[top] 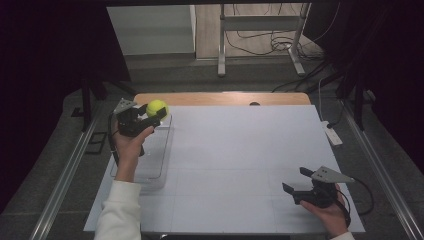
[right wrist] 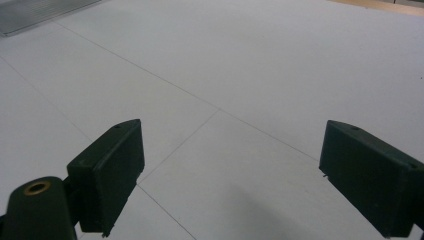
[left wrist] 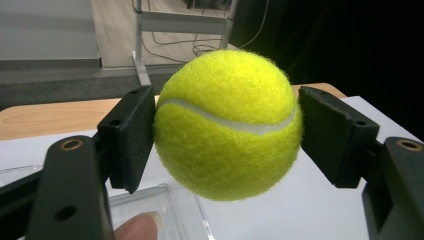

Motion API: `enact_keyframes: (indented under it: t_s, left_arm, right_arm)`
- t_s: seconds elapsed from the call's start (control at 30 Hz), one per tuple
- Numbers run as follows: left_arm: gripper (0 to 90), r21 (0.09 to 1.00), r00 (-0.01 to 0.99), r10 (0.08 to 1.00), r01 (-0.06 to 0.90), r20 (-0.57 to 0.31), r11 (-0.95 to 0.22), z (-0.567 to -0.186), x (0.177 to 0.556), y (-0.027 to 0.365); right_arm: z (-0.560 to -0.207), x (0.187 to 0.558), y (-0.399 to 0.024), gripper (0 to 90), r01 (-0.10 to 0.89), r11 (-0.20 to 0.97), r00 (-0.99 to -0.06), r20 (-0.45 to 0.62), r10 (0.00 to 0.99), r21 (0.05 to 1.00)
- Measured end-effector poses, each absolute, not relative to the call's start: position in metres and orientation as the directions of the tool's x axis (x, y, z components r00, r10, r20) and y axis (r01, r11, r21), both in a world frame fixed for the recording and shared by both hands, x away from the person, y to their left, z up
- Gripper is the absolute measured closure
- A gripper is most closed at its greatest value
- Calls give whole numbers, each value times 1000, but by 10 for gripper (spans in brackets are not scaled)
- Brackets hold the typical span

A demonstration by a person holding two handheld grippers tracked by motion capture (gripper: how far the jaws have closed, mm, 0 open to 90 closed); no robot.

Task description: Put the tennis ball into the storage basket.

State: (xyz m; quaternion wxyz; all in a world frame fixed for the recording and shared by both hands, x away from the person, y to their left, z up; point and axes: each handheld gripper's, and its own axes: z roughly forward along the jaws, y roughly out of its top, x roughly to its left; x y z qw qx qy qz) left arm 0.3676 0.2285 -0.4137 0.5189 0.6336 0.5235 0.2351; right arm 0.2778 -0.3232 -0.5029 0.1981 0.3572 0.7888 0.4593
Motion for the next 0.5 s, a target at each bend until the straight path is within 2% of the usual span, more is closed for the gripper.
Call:
enact_keyframes:
  t_s: [0.5]
  left_arm:
    - [278, 896, 291, 923, 429, -253, 110, -419, 370, 244]
  right_arm:
    - [-503, 278, -323, 114, 382, 323, -666, 16, 746, 866]
